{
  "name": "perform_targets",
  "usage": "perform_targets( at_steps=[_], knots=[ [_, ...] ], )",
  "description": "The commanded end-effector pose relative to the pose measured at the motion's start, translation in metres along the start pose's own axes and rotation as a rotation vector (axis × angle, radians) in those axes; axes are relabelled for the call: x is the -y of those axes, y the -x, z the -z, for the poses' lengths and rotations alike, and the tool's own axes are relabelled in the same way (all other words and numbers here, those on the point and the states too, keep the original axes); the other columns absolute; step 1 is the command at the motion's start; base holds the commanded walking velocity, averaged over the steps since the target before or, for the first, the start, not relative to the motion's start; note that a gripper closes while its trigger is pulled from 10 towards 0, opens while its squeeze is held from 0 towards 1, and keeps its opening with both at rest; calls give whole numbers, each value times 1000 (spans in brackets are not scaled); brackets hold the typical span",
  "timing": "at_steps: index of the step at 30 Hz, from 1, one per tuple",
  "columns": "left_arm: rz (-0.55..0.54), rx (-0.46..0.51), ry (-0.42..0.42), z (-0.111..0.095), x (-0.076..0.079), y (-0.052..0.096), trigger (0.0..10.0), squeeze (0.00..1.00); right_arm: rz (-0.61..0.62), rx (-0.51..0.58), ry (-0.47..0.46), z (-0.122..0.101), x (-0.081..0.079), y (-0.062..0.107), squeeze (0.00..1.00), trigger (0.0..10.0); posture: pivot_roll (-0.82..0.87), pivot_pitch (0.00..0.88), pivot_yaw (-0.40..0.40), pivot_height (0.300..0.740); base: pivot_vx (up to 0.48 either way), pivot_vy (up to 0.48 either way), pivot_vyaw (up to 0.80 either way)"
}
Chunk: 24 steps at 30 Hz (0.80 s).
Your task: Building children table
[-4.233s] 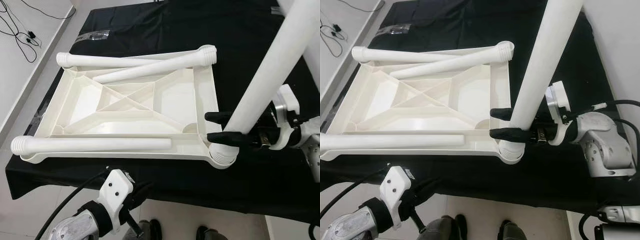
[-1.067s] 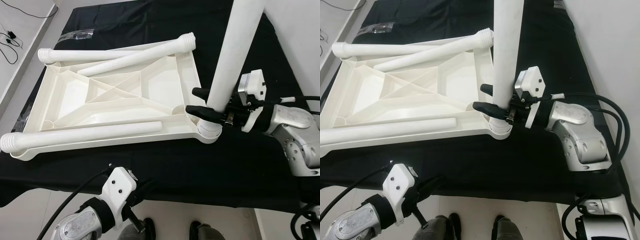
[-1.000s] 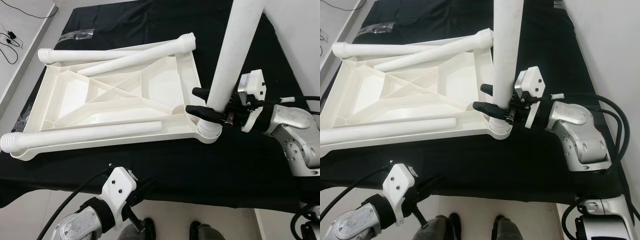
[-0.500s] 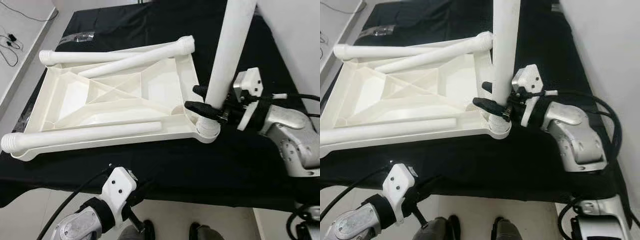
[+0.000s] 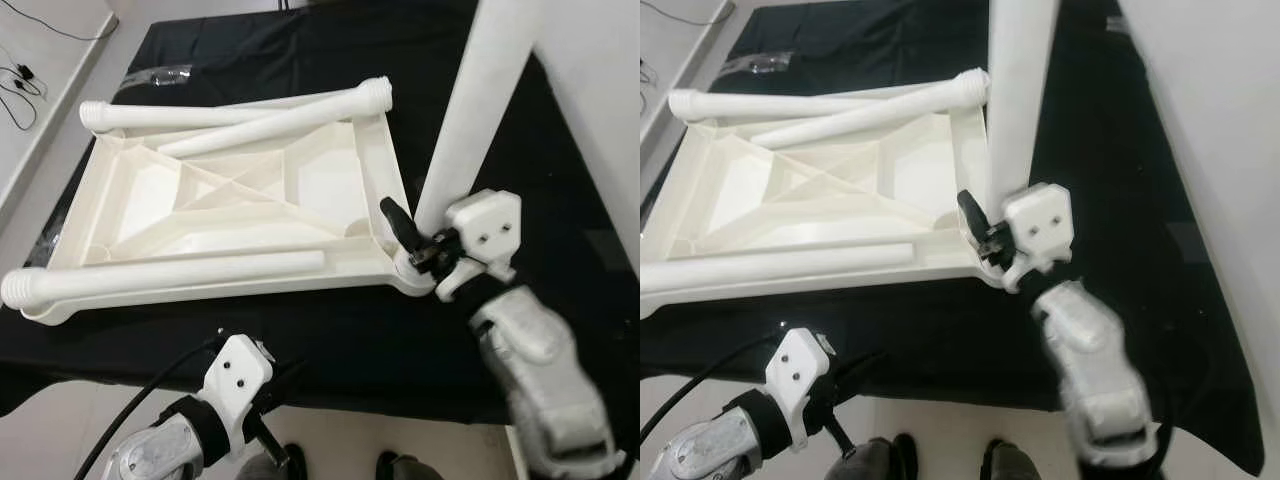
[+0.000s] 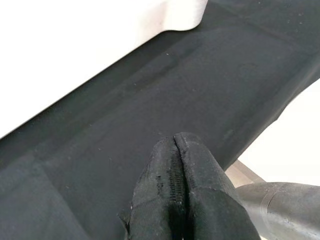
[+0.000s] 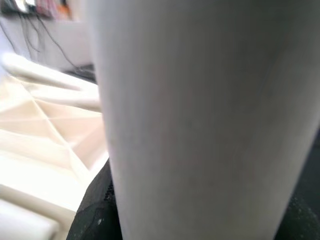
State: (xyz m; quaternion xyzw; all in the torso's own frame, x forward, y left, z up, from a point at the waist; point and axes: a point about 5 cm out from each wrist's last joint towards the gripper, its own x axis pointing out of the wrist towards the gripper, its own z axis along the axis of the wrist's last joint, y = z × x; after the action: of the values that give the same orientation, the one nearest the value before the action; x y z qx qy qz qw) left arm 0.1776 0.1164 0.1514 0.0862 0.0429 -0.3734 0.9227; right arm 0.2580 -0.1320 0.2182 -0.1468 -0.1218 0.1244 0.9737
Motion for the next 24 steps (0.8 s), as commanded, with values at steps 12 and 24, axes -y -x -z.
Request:
perform_targets(
  at_steps=[12,24],
  knots=[
    [-2,-36,-10,10,-3,-2,10000,0,113,-417,-97,66,-15,8,0,10000,105,267,79,740,0,0,0],
    [-13,-28,-20,12,-6,-7,10000,0,158,-481,-270,74,-9,3,0,10000,92,250,74,740,0,0,0]
  ],
)
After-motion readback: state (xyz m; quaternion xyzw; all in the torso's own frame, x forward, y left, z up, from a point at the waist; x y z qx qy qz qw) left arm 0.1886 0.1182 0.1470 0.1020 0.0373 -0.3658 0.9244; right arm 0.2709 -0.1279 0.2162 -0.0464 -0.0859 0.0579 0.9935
